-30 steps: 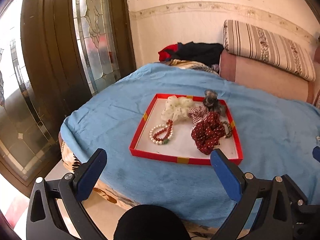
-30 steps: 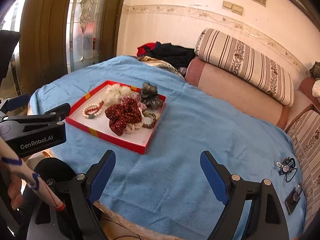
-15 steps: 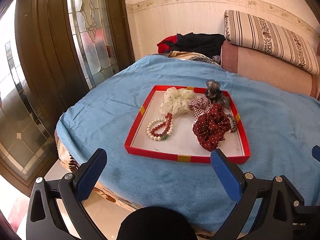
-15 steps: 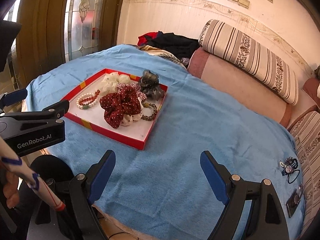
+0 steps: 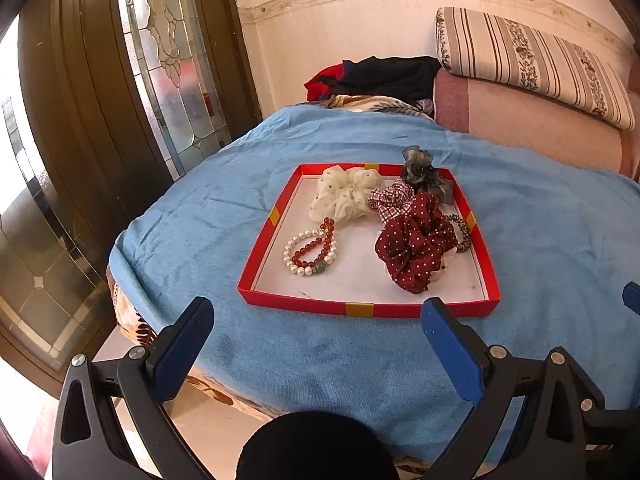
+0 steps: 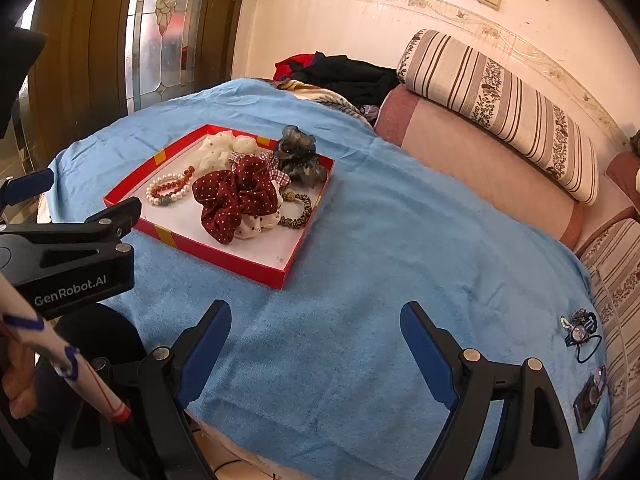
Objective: Organize jewelry
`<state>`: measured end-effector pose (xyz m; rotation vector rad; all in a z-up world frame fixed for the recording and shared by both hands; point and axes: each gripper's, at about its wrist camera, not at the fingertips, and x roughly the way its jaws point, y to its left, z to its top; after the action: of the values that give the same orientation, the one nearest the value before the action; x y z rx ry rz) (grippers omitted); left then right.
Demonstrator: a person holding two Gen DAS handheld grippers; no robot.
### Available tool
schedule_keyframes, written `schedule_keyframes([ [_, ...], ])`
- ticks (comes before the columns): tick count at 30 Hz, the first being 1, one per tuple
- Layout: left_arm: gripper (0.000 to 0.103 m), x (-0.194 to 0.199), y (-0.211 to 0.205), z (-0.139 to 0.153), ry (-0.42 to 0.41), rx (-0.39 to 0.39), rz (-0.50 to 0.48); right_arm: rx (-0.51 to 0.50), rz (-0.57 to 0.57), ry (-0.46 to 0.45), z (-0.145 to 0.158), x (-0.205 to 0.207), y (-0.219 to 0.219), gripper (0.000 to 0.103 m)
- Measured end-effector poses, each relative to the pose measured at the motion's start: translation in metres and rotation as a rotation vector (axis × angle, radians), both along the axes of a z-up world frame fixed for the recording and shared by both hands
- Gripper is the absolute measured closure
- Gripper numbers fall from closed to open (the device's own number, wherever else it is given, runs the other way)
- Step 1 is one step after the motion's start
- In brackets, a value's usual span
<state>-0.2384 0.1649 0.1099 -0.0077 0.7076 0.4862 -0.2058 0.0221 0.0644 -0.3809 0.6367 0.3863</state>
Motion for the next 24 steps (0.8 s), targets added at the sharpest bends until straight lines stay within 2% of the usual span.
schedule_keyframes([
  [24, 0.0, -0.001, 0.017, -0.005, -0.005, -0.027, 0.022, -0.033, 0.001, 0.007, -0.006, 0.0, 0.013, 0.013],
])
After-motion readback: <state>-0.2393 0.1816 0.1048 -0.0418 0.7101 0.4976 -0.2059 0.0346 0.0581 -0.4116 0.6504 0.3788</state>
